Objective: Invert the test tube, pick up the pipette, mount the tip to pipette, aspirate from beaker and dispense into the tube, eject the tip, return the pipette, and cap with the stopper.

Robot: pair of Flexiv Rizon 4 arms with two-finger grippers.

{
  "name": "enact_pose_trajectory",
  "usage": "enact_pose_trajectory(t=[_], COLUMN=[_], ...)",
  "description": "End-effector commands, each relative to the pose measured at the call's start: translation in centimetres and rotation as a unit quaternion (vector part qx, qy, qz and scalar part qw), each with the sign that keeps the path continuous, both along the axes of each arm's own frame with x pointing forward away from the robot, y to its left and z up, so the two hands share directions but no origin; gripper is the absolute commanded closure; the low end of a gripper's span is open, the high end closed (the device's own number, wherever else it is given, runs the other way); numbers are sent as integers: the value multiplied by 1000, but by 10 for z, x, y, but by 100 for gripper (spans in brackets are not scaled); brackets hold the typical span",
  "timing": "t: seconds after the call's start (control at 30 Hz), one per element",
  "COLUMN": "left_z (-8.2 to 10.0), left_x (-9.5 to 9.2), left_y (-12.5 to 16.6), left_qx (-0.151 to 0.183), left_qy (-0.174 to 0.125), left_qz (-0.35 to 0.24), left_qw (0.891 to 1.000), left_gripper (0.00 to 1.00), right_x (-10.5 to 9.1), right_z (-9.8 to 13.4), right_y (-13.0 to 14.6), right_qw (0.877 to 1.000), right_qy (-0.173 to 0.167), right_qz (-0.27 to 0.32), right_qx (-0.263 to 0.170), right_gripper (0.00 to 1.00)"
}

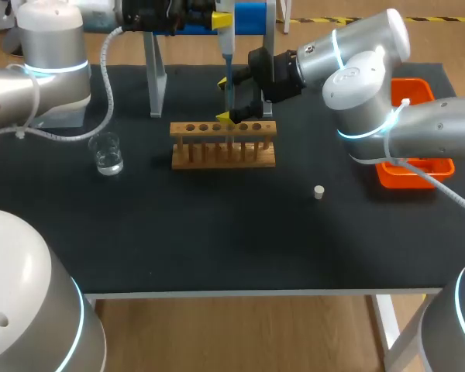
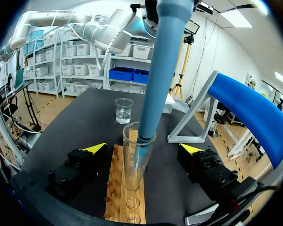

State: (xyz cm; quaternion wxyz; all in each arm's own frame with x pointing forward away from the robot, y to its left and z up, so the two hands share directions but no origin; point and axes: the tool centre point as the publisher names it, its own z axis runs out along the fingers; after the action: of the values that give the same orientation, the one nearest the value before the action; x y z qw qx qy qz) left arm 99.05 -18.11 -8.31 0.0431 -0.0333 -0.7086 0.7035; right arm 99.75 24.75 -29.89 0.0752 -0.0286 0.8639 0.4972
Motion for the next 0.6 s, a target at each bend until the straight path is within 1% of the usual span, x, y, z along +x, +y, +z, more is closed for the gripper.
enact_pose_trajectory(t=[0.03,0.43,0.6], left_z=[0,-1,-1], left_x=[1,0,-1], left_y=[0,0,-3], left_qx=[-1,-2,11], left_qy=[-1,-2,-5], left_qz=[-1,-3,-12], left_qw=[1000,1000,1000], left_gripper=[100,100,100], right_x=[0,0,0], right_z=[1,1,1], right_y=[-1,-1,-1], right_qw=[1000,1000,1000], right_qy=[1,1,1], right_qz=[1,1,1], right_qx=[-1,-1,-1], right_gripper=[0,0,0])
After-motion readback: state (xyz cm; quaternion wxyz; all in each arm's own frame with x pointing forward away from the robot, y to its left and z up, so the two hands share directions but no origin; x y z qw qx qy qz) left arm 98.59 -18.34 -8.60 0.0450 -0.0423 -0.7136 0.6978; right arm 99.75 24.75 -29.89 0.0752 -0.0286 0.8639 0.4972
